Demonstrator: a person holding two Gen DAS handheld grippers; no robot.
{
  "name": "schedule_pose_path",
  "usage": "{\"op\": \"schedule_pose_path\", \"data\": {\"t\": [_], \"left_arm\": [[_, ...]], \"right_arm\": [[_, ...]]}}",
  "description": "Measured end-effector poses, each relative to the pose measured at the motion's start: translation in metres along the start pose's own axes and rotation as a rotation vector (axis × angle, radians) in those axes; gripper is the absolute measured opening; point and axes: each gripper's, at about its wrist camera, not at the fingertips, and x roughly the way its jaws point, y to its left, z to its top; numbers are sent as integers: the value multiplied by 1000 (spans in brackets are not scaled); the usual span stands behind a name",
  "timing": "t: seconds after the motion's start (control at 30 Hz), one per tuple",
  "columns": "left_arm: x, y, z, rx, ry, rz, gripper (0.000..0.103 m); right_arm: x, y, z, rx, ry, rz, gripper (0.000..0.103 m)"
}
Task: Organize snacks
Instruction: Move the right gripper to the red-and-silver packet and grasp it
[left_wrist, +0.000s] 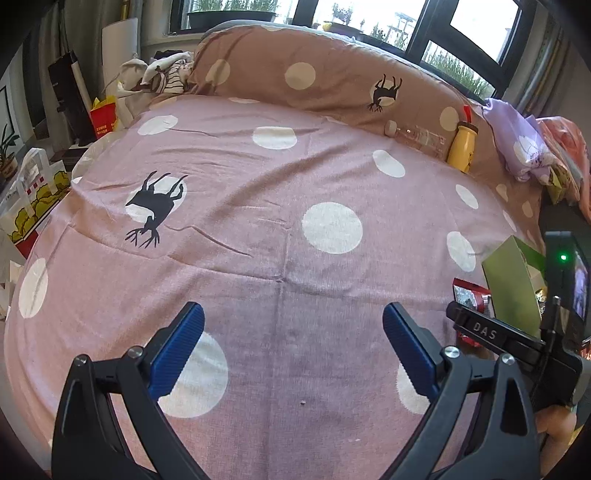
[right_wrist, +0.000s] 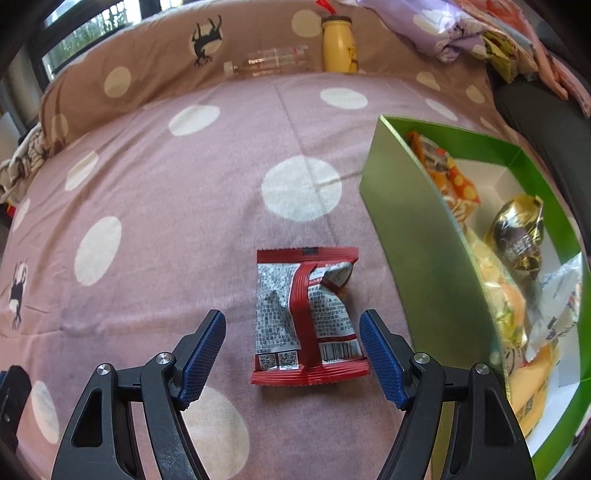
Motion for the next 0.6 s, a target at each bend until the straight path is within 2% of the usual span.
{"op": "schedule_pose_path", "data": {"t": [0.07,0.13,0.17,0.23,0.27,0.33,0.43,0.53,0.6], "left_arm": [[1,-1,-1,4,4,-3,98],[1,-2,-1,7,6,-6,98],[1,-2,-1,9,7,-5,98],[1,-2,-1,9,7,-1,98],[1,-2,-2,8,8,1,98],[2,-2,-2,7,11,4,98],[3,-2,-1,1,14,10,98],[2,0,-1,-5,13,11,98],[3,1,-1,-12,13,13,98]], "right_arm": [[6,-1,1,9,20,19,75],[4,1,2,-6,-5,33,75],[5,1,2,-7,-6,43,73],[4,1,2,-11,-18,36,56],[3,0,3,-5,-25,42,54],[3,-1,3,5,-23,111,52],[1,2,2,-8,-12,161,50],[-3,14,-2,-39,23,268,50],[-6,26,-6,-76,37,301,50]]}}
